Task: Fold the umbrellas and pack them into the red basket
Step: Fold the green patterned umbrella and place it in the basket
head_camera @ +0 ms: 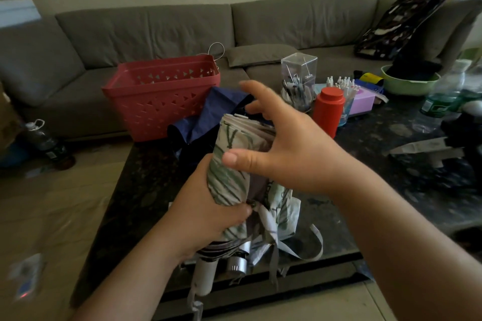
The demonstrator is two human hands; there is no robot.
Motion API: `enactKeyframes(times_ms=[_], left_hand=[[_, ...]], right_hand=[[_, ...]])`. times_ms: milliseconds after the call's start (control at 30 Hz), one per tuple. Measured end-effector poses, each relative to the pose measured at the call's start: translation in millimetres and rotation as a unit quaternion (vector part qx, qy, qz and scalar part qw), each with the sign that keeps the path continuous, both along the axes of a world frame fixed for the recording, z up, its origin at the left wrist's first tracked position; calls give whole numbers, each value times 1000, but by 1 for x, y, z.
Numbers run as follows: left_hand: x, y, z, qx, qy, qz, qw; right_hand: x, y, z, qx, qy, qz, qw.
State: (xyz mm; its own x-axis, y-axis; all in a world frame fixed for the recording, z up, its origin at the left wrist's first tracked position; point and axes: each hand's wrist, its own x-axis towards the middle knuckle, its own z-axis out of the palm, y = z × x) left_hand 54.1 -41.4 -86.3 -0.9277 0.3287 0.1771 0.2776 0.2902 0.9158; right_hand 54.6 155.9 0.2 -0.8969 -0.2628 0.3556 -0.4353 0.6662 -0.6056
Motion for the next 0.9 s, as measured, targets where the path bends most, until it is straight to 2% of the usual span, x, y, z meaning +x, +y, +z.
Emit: enactKeyframes(times_ms=[67,100,233,300,433,667,800,900], left_hand=[[0,2,-2,7,-12,-8,1000],[0,2,-2,12,-17,-19,1000],[3,5,1,34,-64,-80,994],[6,7,1,49,-96,-119,987],[10,12,6,88,-133,-173,972],[11,17,5,46,-120,-92,987],[13,24,3,1,-32,2,999],[15,26,1,-44,22,34,998]], right_hand=[[-6,-3,-6,51,-4,-33,998],[-9,-1,-7,41,-22,-39,998],[-15,10,-6,-103,-121,41,987],[-13,9,-5,-133,-122,53,982],[-13,10,-4,-127,-84,-5,988],[-8,8,-1,-16,-17,-81,996],[-10,-2,-5,-5,29,-123,992],[-11,-6,-7,-31,21,-123,992]])
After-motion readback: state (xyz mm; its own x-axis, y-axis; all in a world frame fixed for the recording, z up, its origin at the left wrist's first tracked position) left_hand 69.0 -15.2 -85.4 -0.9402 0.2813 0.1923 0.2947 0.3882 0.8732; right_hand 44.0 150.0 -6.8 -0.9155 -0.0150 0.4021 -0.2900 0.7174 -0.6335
